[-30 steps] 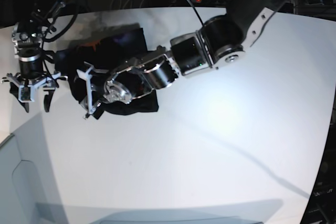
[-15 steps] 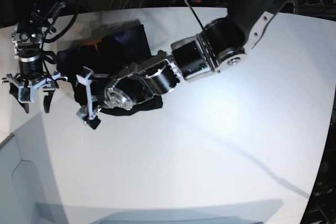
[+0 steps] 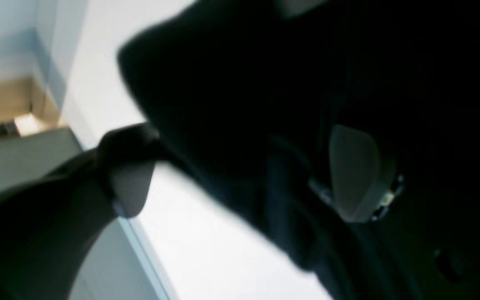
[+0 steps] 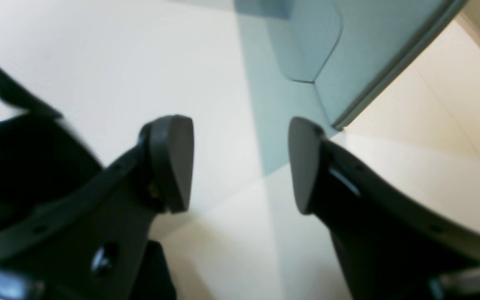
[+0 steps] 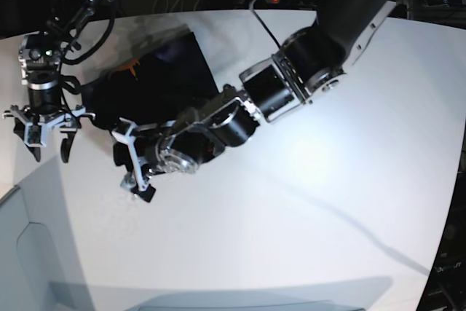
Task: Fold the T-shirt properly
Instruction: 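Press and smooth the folded shirt with the left gripper, then withdraw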
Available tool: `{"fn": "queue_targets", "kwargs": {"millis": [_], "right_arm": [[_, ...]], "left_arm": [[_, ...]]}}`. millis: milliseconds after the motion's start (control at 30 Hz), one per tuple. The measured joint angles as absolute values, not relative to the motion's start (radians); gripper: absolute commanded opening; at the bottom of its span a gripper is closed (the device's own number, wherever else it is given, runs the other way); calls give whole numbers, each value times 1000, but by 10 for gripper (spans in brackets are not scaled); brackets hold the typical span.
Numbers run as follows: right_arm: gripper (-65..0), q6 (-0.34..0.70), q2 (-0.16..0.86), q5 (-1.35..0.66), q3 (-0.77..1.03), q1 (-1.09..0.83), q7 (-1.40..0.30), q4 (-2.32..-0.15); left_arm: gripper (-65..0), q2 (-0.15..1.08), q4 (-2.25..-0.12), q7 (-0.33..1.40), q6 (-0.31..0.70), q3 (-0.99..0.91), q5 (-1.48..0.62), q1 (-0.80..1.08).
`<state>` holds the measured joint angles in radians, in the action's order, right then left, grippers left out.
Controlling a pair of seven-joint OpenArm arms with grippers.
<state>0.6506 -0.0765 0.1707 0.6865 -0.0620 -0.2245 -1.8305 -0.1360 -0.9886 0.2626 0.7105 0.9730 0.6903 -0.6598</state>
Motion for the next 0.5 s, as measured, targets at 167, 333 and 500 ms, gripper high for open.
{"fn": "queue_targets", "kwargs": {"millis": [167,333,500], "right_arm": [[-291,651,-80,171,686,-62,-225,-1831],[-291,651,-80,171,686,-62,-225,-1831],[-292,651,-75,171,686,-64,-226,-1825]], "left_arm": [[0,-136,-989,265,710,943,664,-659],[0,-133,-997,265,711,935,616,-659],[0,-130,-1071,272,711,763,611,-650]]}}
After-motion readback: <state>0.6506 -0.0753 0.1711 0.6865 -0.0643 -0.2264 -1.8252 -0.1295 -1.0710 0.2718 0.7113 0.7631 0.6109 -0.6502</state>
